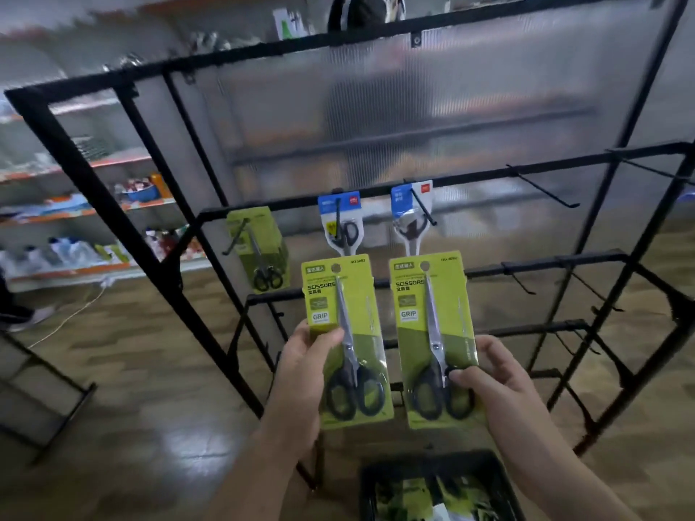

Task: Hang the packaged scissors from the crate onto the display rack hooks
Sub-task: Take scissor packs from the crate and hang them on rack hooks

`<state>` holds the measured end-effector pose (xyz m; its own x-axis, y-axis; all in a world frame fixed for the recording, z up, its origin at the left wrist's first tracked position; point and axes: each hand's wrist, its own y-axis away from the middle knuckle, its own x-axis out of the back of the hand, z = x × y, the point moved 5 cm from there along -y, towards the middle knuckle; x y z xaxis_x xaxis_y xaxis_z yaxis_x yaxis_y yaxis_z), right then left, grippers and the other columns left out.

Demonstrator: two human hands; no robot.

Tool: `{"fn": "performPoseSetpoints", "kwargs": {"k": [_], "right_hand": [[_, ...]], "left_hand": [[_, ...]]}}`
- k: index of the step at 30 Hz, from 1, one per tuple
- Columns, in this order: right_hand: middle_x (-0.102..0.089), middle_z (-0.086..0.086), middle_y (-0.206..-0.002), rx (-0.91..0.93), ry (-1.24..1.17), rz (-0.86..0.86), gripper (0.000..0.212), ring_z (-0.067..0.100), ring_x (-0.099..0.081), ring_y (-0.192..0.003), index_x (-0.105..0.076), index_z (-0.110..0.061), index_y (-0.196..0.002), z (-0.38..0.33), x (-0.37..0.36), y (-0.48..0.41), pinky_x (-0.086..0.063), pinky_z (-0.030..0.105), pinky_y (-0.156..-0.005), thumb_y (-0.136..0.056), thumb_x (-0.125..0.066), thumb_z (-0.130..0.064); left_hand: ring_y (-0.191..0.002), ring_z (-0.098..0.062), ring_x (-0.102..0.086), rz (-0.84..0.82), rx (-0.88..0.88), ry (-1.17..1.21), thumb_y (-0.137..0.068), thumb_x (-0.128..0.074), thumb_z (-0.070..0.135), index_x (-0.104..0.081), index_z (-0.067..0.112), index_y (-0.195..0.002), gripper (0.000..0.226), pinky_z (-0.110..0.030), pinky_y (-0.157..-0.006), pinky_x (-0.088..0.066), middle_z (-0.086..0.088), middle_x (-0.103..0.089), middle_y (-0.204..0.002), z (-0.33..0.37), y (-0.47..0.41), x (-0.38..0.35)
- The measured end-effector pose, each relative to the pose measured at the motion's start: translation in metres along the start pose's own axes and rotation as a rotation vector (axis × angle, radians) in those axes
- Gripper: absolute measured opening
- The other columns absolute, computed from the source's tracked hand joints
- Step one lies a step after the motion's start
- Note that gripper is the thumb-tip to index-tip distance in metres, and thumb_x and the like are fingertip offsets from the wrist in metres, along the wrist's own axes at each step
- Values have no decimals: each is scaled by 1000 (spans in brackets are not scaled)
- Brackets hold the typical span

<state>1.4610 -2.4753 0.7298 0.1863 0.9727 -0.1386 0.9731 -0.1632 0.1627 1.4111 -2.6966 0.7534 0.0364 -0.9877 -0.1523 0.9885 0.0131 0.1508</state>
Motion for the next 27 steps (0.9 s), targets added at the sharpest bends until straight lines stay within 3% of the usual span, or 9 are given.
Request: {"fn": "performPoseSetpoints", "kwargs": {"k": [2,5,9,12,17,20,22,24,27], "right_hand": [[-73,20,-94,-3,-11,-64,15,50,-61,-88,-60,-11,-102,-5,-6,-19,-49,59,-83,-94,-57,1],[-70,5,-77,6,-19,-151,14,24,-62,-70,-58,-10,-97,-9,-19,-39,-46,39,-65,-93,-56,4],[-68,1,-73,14,-16,-248,15,16,-61,-67,-60,-11,-94,-11,-43,-59,-47,33,-61,-93,-57,4],[-70,9,-79,19,-14,-288,12,17,-66,-66,-62,-13,-93,-16,-72,-70,-52,25,-51,-94,-62,-1],[-71,22,-92,65,19,-262,12,50,-64,-87,-67,-27,-86,-20,-124,-82,-55,52,-74,-94,-69,-18],[-72,20,-94,76,35,-224,12,51,-62,-94,-68,-27,-86,-20,-151,-88,-54,63,-82,-94,-69,-19],[-73,15,-90,83,63,-201,13,49,-61,-85,-67,-27,-86,-19,-166,-94,-52,57,-75,-95,-68,-17],[-72,15,-86,97,83,-167,16,38,-61,-79,-66,-25,-84,-17,-178,-98,-50,54,-74,-95,-67,-14],[-71,22,-90,93,92,-123,14,49,-64,-84,-66,-21,-87,-12,-194,-100,-52,67,-81,-96,-64,-10]], "left_hand": [[-79,-22,-75,65,-27,-34,-99,-60,9,-66,13,-112,15,-36,-69,-61,-9,-77,-96,5,-4,7],[-95,-34,-73,168,-67,-48,-96,-65,6,-65,10,-121,26,-51,-88,-59,-18,-75,-109,10,-5,18],[-88,-25,-74,324,-134,-38,-97,-66,12,-65,11,-119,22,-46,-83,-59,-8,-77,-99,20,-6,45],[-90,-23,-74,389,-185,-48,-97,-66,18,-67,13,-116,19,-44,-83,-59,-6,-78,-97,30,-15,72],[-99,-29,-74,413,-231,-52,-101,-63,27,-69,17,-115,18,-46,-87,-61,-8,-78,-103,36,-51,116],[-79,-15,-75,354,-211,-58,-104,-58,29,-67,15,-110,17,-26,-63,-60,4,-77,-84,29,-76,135],[-66,-6,-69,309,-186,-59,-105,-56,28,-66,11,-105,19,-16,-56,-53,10,-71,-70,22,-89,146],[-71,-10,-69,278,-176,-41,-106,-55,27,-67,11,-104,20,-18,-62,-54,7,-71,-74,17,-101,156],[-90,-27,-72,260,-181,-10,-105,-55,30,-71,21,-106,19,-35,-84,-58,-6,-76,-92,12,-119,171]]}}
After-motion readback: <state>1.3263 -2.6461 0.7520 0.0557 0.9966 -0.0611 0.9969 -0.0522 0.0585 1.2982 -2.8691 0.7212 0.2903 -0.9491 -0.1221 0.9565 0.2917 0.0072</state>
